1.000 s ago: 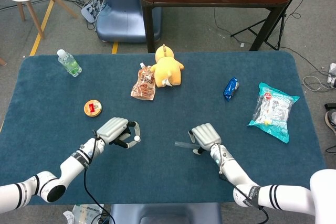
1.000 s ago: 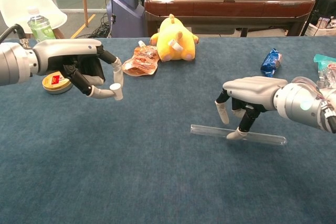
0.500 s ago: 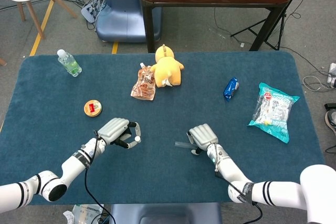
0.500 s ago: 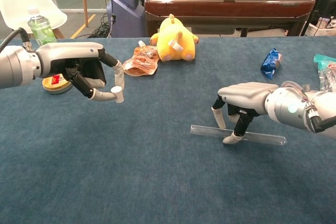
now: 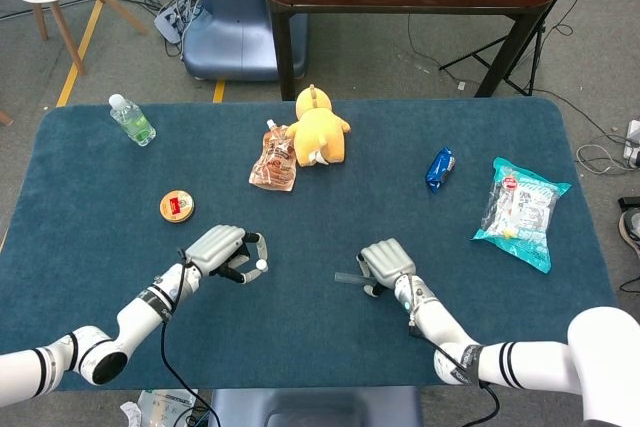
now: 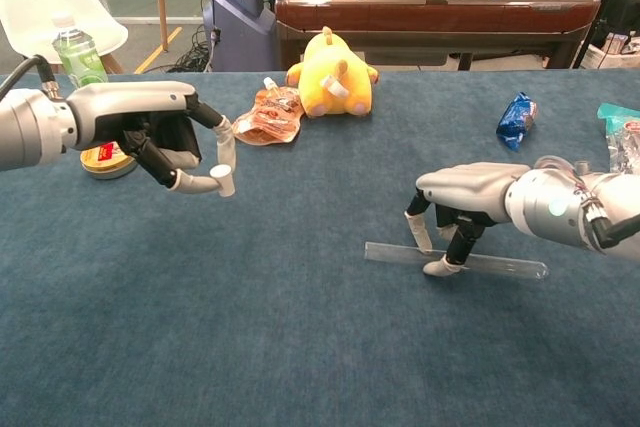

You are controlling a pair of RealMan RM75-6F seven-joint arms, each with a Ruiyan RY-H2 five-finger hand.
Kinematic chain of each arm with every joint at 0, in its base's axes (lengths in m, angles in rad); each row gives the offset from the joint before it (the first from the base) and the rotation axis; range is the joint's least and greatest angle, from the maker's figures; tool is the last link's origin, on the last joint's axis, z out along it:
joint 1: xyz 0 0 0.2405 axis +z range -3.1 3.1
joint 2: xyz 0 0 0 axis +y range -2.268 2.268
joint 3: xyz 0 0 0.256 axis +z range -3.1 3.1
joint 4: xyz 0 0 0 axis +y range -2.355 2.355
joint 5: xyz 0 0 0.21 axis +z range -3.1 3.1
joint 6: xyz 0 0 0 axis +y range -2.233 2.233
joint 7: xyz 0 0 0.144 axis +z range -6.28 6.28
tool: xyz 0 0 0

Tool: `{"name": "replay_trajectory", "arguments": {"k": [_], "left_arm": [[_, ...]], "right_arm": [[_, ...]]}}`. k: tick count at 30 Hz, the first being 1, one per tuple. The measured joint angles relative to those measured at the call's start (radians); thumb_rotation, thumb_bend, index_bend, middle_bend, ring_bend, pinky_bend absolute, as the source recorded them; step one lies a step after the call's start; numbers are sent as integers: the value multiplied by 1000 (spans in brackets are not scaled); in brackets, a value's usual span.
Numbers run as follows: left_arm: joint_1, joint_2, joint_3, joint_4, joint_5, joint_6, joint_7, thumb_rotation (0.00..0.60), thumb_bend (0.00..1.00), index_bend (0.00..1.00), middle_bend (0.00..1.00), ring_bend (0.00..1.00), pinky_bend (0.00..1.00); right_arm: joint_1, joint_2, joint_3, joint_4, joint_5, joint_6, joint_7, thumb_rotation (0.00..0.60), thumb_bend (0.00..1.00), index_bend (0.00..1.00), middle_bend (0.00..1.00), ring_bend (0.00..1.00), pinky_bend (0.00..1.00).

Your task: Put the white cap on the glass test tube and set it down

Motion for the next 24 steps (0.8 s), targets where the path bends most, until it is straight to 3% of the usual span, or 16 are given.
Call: {"name": "replay_trajectory", "arguments": {"k": [6, 16, 24], "left_arm": [[3, 24, -25, -6, -21, 3, -36, 600, 320, 528, 1000, 1000, 1000], [18, 106, -121, -50, -119, 11, -167, 600, 320, 530, 1000, 1000, 1000], [41, 161, -199, -112, -205, 32, -249, 600, 320, 535, 1000, 1000, 1000]], "right_arm": [[-21, 31, 30, -37, -56, 8, 99, 600, 621, 589, 944, 1000, 1000], [-81, 92, 126, -82, -264, 15, 397, 600, 628, 629, 882, 1000, 1000], [-97, 26, 184, -8, -426, 46, 571, 600, 634, 637, 882, 1000, 1000]]}}
